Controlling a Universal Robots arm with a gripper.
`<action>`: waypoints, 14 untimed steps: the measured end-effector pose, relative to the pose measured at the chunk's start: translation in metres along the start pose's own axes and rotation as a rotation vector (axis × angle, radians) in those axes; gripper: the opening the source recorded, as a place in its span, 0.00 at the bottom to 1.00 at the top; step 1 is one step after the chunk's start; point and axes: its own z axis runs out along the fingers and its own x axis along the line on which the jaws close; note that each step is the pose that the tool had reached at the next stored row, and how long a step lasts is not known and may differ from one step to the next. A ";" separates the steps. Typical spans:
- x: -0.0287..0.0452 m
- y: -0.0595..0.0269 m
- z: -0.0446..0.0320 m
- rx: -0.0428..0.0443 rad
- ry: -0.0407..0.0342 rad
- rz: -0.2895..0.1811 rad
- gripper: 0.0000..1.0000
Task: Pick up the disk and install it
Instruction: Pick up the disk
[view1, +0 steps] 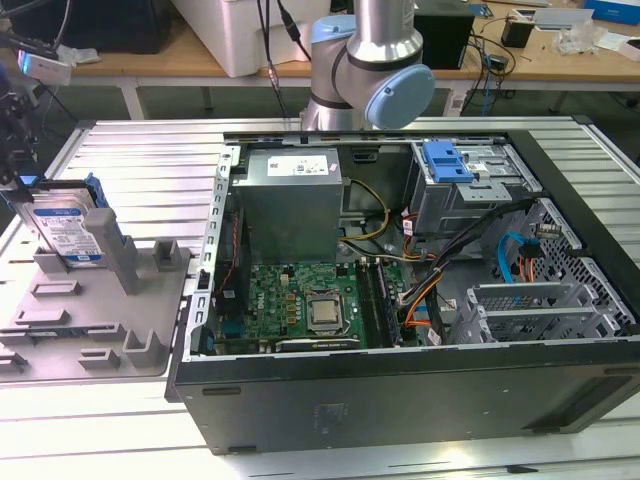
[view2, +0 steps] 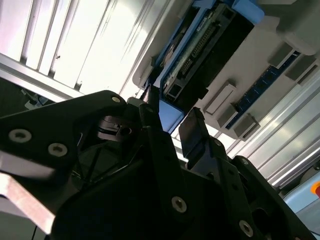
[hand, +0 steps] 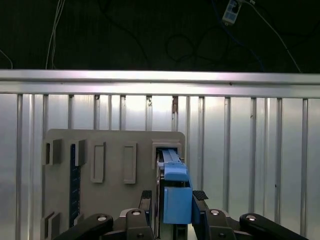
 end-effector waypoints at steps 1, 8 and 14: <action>0.0000 0.0000 0.0006 -0.0001 0.0000 0.000 0.44; -0.0001 -0.0001 0.0048 -0.0001 0.0000 0.000 0.44; -0.0002 -0.0002 0.0091 -0.0001 0.0001 0.000 0.44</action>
